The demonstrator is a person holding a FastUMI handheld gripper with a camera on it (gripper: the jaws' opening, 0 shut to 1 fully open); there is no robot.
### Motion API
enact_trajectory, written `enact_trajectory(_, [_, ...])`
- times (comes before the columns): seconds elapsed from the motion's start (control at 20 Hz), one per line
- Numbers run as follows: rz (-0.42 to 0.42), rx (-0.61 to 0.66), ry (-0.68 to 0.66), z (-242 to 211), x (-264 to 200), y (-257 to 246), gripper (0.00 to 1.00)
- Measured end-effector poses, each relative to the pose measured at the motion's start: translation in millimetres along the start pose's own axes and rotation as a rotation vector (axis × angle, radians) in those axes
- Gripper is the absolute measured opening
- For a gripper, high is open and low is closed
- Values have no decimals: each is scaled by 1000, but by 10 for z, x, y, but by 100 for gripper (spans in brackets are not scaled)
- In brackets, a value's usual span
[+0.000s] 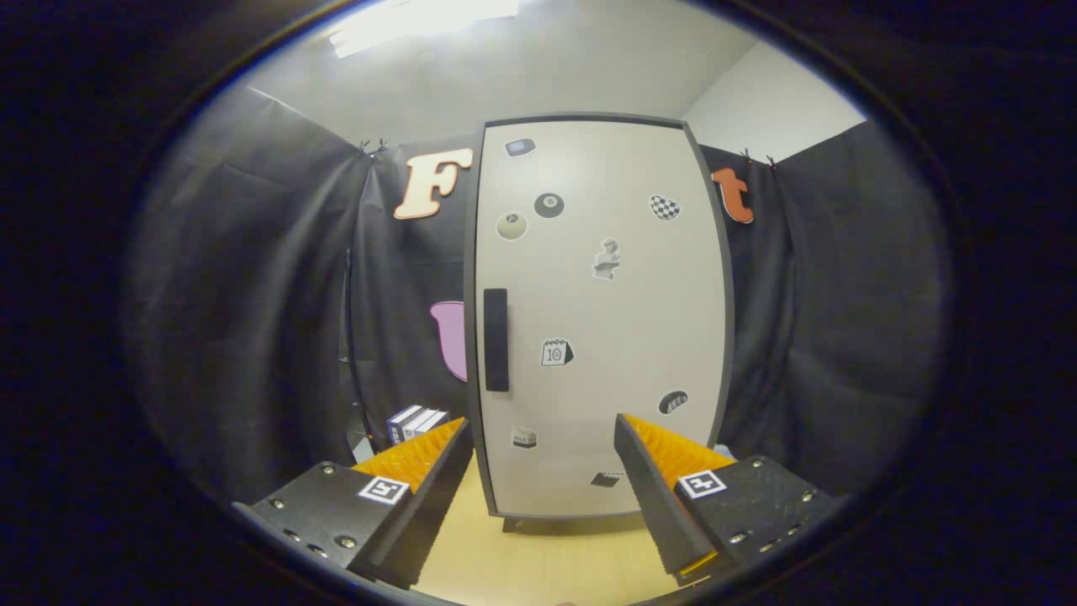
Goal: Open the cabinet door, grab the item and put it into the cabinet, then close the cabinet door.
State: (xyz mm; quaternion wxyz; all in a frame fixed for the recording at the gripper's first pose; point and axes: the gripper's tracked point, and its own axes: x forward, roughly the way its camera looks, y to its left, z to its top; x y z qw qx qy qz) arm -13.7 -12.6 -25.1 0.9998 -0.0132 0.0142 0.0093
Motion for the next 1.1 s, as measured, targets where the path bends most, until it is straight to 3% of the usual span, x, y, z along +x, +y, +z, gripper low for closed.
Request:
enact_trajectory(0.25, [-17,-19,0,-12,-149,-20,100])
enact_trajectory(1.1, [-65,-42,-1,14,3,-129,100])
